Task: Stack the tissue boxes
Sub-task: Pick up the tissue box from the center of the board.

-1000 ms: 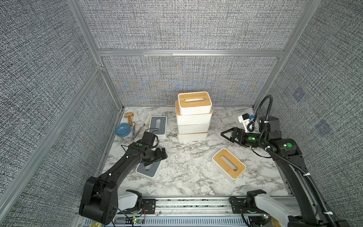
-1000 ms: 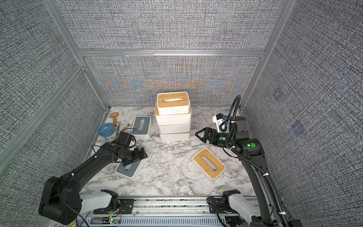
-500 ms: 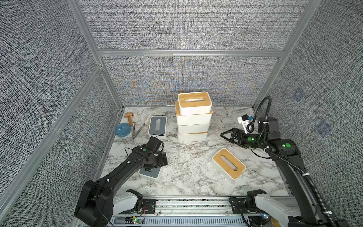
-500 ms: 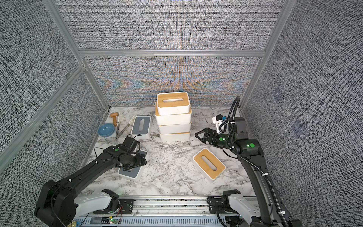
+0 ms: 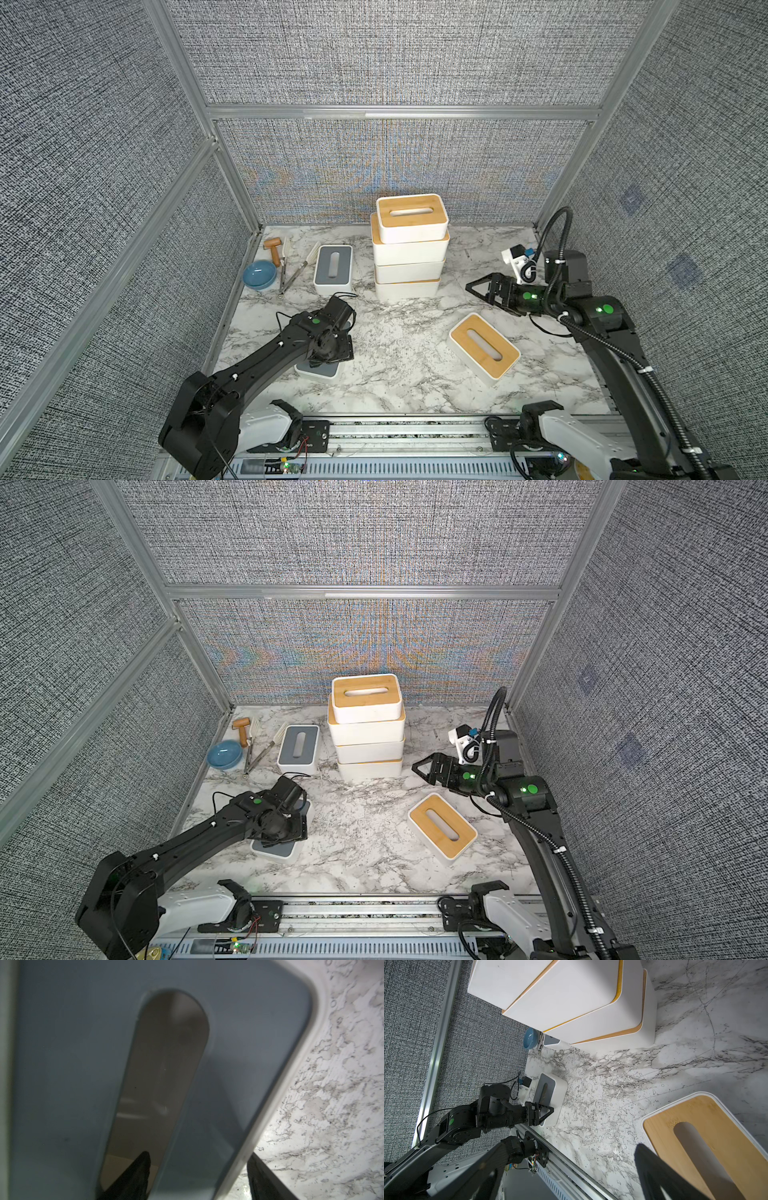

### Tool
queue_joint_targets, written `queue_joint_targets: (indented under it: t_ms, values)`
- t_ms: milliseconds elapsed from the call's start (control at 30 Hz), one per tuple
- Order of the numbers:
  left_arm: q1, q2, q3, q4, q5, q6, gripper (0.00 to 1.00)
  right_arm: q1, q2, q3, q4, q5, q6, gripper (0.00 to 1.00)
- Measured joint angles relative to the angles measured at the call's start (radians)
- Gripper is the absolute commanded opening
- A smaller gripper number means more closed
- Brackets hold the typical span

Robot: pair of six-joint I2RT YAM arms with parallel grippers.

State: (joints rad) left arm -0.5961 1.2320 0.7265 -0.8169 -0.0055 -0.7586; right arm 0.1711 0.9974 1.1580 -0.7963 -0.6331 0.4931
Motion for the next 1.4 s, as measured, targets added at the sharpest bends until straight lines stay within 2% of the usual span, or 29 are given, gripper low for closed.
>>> queue_joint_targets:
  t_ms: [267, 567, 733, 933, 1200, 1400]
  values:
    - [-0.018, 0.018, -0.004, -0.013, -0.025, -0.017, 0.61, 0.038, -0.042, -0.101, 0.05, -0.012, 0.043, 0.99]
    - [-0.037, 0.018, 0.01, -0.029, -0.056, -0.028, 0.52, 0.1, -0.071, -0.277, 0.217, -0.034, 0.167, 0.99]
    - [-0.043, 0.012, 0.016, -0.028, -0.066, -0.032, 0.45, 0.113, -0.045, -0.286, 0.291, -0.038, 0.201, 0.99]
    - [-0.049, 0.018, 0.043, -0.019, -0.07, -0.02, 0.41, 0.117, -0.019, -0.264, 0.314, -0.037, 0.207, 0.99]
    - [-0.069, -0.064, 0.127, 0.06, -0.068, 0.101, 0.35, 0.102, 0.027, -0.181, 0.306, -0.042, 0.197, 0.99]
    - [-0.081, -0.206, 0.117, 0.167, 0.011, 0.322, 0.3, 0.051, 0.055, -0.105, 0.276, -0.068, 0.176, 0.99]
